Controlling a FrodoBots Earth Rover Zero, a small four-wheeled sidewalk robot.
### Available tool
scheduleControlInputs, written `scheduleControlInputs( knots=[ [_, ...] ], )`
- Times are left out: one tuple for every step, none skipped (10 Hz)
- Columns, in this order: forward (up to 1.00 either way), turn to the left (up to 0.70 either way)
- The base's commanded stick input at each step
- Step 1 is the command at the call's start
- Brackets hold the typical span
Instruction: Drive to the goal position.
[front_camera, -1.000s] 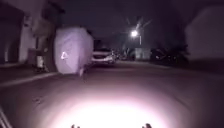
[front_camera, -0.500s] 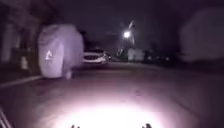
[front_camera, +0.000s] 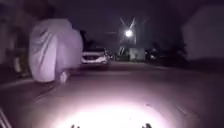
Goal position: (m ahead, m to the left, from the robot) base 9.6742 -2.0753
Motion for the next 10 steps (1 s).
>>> scheduleControlInputs(
  knots=[
    [1.0, 0.0],
    [1.0, 0.0],
    [1.0, 0.0],
    [1.0, -0.18],
    [1.0, -0.31],
    [1.0, -0.4],
    [1.0, -0.4],
    [1.0, -0.4],
    [1.0, -0.4],
    [1.0, -0.16]
  ],
)
